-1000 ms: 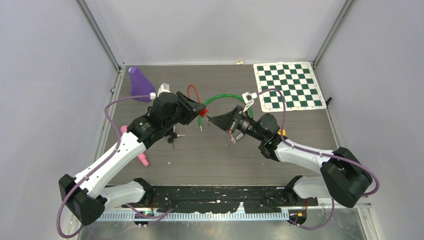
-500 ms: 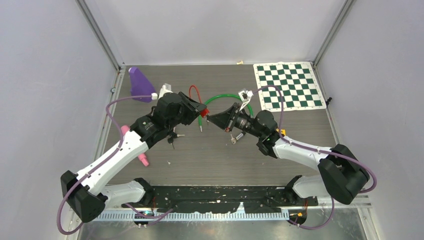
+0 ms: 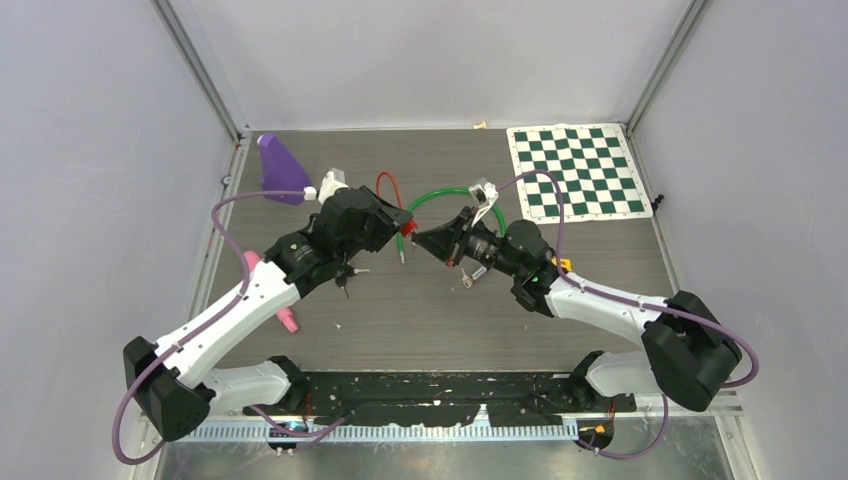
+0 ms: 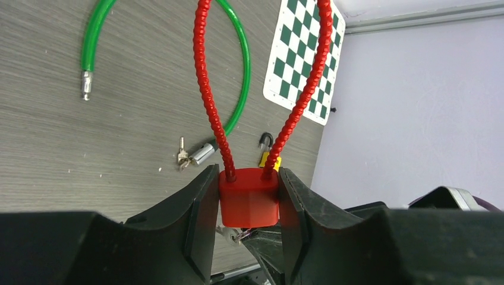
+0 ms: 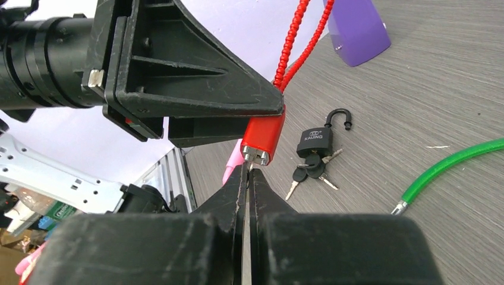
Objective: Unlock with the key
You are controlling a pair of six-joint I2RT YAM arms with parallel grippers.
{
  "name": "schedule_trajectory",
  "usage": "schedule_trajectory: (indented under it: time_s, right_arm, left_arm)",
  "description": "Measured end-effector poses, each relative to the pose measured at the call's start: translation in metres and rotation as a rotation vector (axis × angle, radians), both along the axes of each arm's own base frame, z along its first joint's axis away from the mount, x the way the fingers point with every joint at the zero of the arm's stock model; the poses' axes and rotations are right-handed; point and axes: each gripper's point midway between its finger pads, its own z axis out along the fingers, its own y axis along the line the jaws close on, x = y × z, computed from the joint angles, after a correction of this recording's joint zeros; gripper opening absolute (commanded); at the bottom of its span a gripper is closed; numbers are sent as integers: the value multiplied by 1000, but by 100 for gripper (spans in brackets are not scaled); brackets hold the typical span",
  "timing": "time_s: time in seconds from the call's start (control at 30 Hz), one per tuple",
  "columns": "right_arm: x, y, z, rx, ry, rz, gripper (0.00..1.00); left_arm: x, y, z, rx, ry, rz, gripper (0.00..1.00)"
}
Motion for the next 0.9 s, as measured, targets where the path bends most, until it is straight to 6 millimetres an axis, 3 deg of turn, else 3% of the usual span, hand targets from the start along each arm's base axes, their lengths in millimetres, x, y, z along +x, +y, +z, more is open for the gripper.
schedule_trajectory:
  time_s: [0.23, 0.5, 0.8, 0.9]
  right_arm:
    - [4, -7, 15, 130, 153, 36, 5]
    - [-2, -4, 19, 383, 424, 181, 5]
    - [-8, -9, 33, 599, 658, 298, 6]
    - [-6, -10, 32, 627, 716, 294, 18]
  left_arm:
    - [4, -6, 16, -69, -116, -15, 0]
    - [-4, -2, 27, -199, -306, -38, 0]
    - [-17, 0, 52, -276, -508, -101, 0]
    - [-19, 1, 54, -273, -539, -110, 0]
